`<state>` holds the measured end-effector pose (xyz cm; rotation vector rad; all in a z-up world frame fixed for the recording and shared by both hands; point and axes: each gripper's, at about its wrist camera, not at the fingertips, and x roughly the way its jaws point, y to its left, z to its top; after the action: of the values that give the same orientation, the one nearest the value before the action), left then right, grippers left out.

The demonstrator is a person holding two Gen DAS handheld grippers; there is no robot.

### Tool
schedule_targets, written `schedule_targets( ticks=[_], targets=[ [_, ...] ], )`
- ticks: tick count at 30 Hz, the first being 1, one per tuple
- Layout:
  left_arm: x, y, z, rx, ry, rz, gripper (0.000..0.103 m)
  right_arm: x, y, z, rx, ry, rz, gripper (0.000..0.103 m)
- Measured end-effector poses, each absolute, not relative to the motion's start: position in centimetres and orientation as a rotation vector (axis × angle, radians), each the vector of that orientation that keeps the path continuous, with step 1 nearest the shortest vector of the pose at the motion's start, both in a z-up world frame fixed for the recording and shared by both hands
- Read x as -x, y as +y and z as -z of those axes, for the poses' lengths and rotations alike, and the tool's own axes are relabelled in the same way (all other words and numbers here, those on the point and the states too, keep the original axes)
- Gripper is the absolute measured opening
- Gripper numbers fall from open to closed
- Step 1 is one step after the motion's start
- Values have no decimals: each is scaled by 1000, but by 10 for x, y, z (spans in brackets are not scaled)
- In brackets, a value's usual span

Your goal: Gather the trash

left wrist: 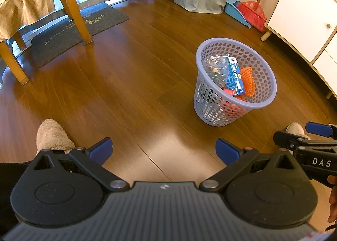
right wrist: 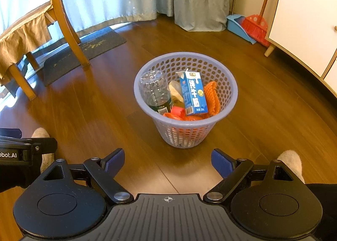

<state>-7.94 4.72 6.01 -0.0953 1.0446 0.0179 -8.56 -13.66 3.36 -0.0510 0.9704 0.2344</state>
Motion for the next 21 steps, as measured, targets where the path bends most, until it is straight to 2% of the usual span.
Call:
schedule_targets(
  ticks=[21],
  targets=[
    [78,42,-57,78,1050,-2,102,84,-134,-29,54,995,-238,87]
  ],
)
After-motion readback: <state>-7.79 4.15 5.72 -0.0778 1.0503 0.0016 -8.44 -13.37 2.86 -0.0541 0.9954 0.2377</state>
